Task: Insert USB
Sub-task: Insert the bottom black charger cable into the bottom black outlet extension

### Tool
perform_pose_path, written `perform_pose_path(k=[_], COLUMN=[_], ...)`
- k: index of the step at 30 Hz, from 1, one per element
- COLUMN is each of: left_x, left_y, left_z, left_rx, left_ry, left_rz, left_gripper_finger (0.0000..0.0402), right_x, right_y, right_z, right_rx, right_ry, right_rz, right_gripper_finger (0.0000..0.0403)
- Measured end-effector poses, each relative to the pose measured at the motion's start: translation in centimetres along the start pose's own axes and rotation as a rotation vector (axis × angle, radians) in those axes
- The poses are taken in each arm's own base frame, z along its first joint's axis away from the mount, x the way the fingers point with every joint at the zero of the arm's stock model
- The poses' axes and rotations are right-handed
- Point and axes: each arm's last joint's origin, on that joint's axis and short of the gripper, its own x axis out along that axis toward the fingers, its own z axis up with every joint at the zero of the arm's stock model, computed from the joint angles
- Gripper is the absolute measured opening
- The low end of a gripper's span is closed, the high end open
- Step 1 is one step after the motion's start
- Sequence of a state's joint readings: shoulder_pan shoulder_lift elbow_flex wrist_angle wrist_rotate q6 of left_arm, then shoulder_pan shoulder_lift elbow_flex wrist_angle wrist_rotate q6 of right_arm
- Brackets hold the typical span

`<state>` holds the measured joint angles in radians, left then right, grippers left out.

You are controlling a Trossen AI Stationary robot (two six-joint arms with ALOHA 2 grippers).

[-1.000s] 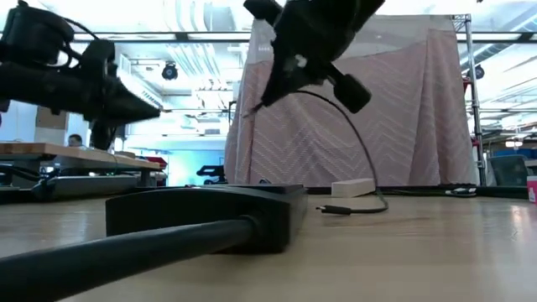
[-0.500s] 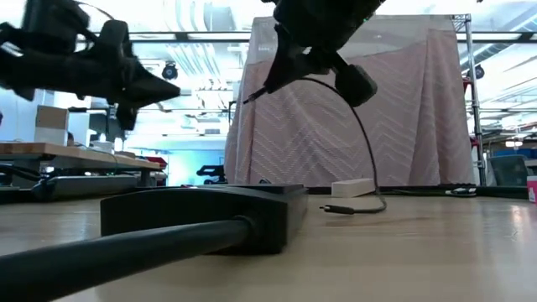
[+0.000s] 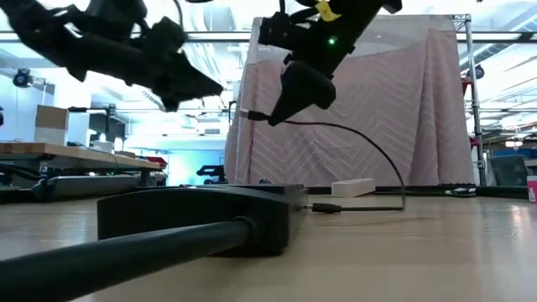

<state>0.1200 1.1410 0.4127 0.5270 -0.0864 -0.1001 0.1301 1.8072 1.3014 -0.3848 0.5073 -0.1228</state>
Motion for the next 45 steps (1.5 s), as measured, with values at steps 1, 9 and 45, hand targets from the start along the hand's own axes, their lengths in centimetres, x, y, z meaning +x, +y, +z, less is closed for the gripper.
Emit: perform_pose_path(k=[1, 9, 45], left_x=[0.5, 4.0, 4.9], left_y=[-0.1, -0.4, -2.7], left_z=[0.2, -0.7, -1.1], left_rx=[0.017, 0.172, 0.195], left_ry=[0.007, 0.146, 0.135], left_rz=[0.001, -0.001, -0.113], left_gripper_finger=[0.0064, 0.0160, 0.0150], right_x=[0.1, 0.8, 0.8], right_y=[-0.2, -1.8, -2.6], right_z=[0.1, 0.3, 0.8], right_rx=[0.019, 0.225, 0.280], right_ry=[-0.007, -0.011, -0.009], right_rz=[0.011, 0.068, 0.243], right_gripper_finger=[0.0002, 0.0002, 0.0002])
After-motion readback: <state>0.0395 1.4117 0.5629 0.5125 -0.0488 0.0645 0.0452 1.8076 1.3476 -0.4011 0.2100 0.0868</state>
